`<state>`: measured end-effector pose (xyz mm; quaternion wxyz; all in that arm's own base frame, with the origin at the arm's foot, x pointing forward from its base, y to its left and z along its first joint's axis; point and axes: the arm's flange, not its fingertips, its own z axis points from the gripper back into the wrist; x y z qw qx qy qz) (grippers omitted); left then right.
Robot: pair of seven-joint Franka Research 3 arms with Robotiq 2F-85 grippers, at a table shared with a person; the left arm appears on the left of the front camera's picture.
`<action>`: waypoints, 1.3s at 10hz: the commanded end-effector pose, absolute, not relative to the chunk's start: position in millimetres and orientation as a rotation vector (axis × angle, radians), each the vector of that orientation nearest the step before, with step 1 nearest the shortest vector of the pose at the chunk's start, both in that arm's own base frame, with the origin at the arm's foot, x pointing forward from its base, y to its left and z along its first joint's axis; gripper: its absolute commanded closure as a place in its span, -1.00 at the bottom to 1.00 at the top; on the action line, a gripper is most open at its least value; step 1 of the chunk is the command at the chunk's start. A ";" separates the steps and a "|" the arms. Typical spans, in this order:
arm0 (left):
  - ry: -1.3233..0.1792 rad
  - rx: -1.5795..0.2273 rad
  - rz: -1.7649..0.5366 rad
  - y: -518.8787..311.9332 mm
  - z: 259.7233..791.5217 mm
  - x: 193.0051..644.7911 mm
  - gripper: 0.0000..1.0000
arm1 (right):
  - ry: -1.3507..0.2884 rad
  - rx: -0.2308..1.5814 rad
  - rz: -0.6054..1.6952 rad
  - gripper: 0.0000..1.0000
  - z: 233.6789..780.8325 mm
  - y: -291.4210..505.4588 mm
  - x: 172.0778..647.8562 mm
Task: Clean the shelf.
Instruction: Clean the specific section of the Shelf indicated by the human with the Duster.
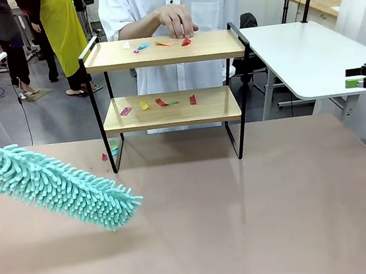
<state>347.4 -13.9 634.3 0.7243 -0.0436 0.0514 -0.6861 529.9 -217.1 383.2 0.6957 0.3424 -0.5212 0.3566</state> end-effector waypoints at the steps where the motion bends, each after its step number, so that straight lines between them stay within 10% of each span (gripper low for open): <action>1: 0.109 -0.094 -1.499 -14.4 635.8 346.7 0.74 | -1.166 0.761 0.798 -1.00 385.2 -215.4 530.9; 9: 0.113 -0.096 -1.514 -13.9 634.3 347.4 0.74 | -1.166 0.761 0.798 -1.00 385.2 -215.4 530.9; 13: -0.191 -0.223 -1.665 -18.1 705.9 327.4 0.74 | -1.166 0.761 0.798 -1.00 385.2 -215.4 530.9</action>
